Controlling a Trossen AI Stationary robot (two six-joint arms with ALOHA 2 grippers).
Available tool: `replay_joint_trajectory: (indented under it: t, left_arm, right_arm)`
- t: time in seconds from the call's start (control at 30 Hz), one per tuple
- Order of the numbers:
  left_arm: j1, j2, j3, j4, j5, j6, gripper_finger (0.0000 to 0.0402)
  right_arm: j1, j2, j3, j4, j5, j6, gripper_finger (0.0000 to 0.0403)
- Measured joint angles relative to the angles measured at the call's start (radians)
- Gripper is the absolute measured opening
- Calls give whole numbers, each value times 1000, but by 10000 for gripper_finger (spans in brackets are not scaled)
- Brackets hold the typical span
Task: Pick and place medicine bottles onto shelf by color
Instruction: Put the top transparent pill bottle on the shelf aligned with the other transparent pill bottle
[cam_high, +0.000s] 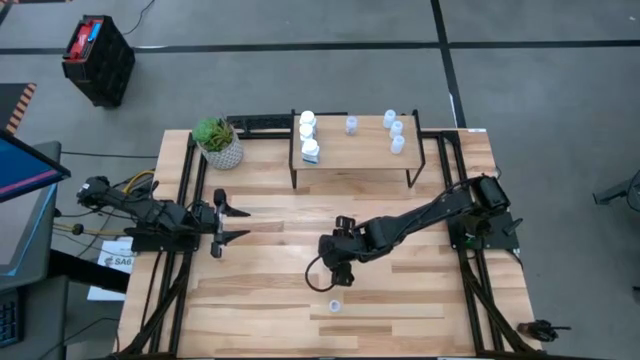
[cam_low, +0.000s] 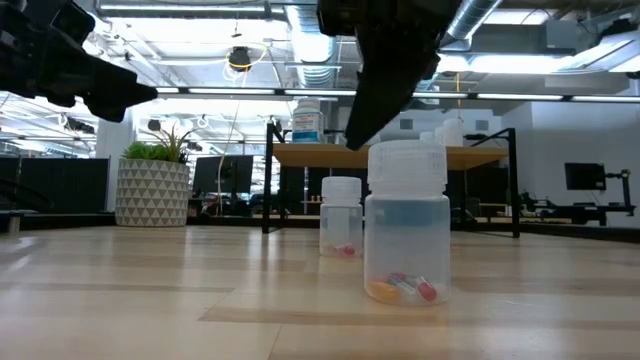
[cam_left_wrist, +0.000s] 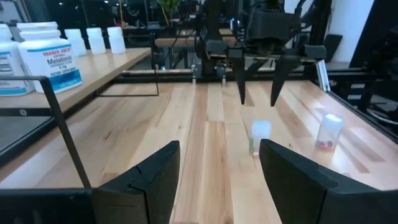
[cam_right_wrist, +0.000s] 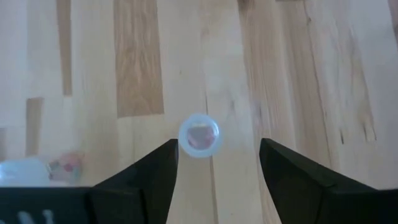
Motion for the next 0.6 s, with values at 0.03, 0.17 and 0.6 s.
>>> replay_joint_trajectory:
  t: [0.03, 0.17, 0.6]
  left_arm:
    - [0, 0, 0, 0, 0, 0, 210]
    - [0, 2, 0, 0, -2, 0, 210]
    - [0, 2, 0, 1, -3, 0, 210]
  right_arm:
    - [2, 0, 0, 5, 0, 0, 250]
    - [5, 30, 1, 15, 11, -1, 250]
    - [3, 76, 2, 30, 27, -2, 250]
